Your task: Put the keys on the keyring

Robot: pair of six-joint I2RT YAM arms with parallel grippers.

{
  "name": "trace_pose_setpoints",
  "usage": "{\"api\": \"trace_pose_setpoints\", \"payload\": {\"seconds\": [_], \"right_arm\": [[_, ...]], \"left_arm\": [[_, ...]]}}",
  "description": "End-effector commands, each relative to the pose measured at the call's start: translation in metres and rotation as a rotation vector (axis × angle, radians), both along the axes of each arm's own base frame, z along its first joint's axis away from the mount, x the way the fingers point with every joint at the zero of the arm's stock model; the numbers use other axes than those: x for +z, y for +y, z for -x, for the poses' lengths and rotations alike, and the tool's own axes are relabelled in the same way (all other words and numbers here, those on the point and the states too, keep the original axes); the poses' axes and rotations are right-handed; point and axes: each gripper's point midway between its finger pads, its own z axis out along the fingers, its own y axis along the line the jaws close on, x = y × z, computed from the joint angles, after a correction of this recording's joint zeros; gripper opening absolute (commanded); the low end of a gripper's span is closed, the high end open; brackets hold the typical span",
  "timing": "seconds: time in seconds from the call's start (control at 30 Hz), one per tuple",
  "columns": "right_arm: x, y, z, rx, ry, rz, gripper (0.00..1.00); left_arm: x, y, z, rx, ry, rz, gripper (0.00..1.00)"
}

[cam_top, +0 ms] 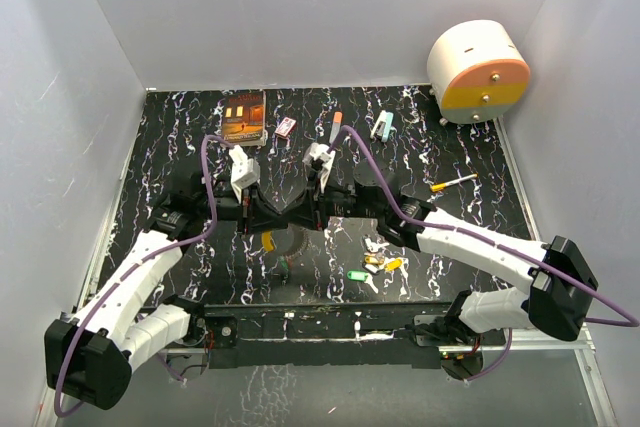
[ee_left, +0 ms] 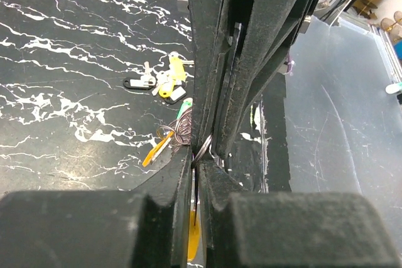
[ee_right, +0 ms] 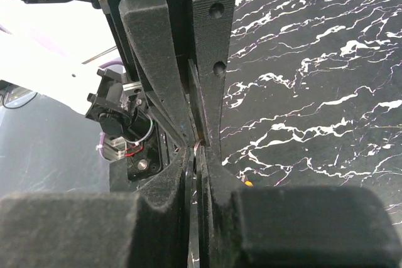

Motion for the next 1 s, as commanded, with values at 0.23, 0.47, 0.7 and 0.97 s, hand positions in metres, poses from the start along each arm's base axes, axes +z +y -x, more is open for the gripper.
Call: {"api": "trace_pose_setpoints", "payload": {"seconds": [0.23,0.47,0.7,0.97], "right_arm": [[0.036,-0.001,0.009,0.053,-0.045,-0.010,0.07],[0.023,-0.001,0.019,0.115,0.047,0.117,0.07],[0.006,-0.001,0.029,0.195,0.119,0.224,0.07],[-0.006,-0.007,0.031,0.202,0.193,0.348,0.07]], "left_arm": [[0.011,0.004,0.010,-0.094,-0.144,-0.046,0.37],[0.007,0.003,0.014,-0.123,-0.147,-0.048,0.39],[0.010,0.002,0.019,-0.150,-0.151,-0.043,0.32],[0.010,0.000,0.026,-0.178,-0.112,-0.038,0.29]]}}
